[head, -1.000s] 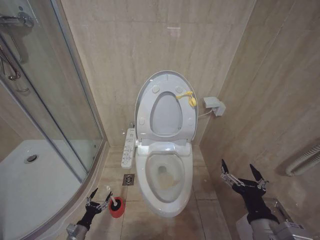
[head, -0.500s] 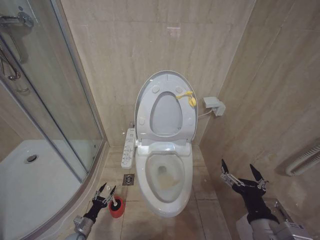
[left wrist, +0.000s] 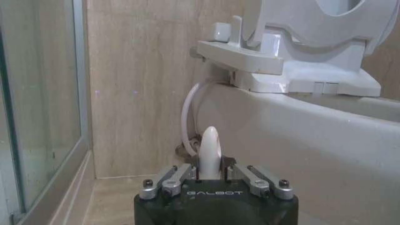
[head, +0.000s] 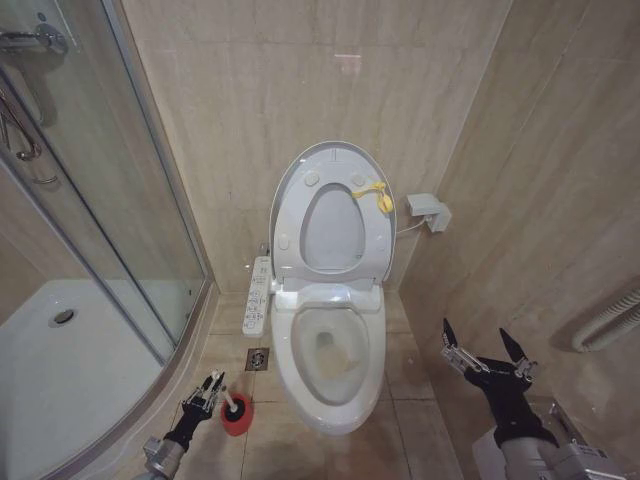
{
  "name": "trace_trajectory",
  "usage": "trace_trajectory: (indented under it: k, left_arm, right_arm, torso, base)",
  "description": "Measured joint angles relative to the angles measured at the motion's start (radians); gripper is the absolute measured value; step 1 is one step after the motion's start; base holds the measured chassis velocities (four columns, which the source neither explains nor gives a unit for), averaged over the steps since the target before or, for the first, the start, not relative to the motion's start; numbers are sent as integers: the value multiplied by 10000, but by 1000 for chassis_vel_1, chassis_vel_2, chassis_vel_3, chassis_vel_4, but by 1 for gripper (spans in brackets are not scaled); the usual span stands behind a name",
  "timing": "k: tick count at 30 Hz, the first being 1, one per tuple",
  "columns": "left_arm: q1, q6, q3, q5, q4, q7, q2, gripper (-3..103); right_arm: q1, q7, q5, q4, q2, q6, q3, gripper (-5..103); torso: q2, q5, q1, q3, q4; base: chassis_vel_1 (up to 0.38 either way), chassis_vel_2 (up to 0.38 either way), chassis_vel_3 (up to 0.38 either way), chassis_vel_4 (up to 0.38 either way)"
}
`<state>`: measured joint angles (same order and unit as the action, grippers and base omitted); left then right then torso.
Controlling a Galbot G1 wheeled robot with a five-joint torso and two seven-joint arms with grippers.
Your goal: Open the toilet lid, clean the toilet bowl with a toilet brush, close the toilet lid, and flush.
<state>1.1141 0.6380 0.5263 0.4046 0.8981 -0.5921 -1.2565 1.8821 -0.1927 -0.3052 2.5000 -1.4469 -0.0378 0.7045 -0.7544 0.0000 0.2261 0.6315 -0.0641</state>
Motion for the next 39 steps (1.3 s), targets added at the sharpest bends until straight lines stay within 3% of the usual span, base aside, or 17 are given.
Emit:
trace_trajectory:
  k: [20, 39]
  left_arm:
    - [673, -275, 343, -183, 750, -205, 326, 22]
    - [2679, -826, 1094, 750, 4424, 83, 530, 22]
  right_arm:
    - [0, 0, 1, 0, 0, 0, 0, 100]
    - [0, 0, 0, 0, 0, 0, 0, 100]
  torso:
    - [-1, -1, 0, 0, 1]
    - [0, 0, 0, 0, 0]
  base:
    - [0, 0, 0, 0]
    - [0, 0, 0, 0]
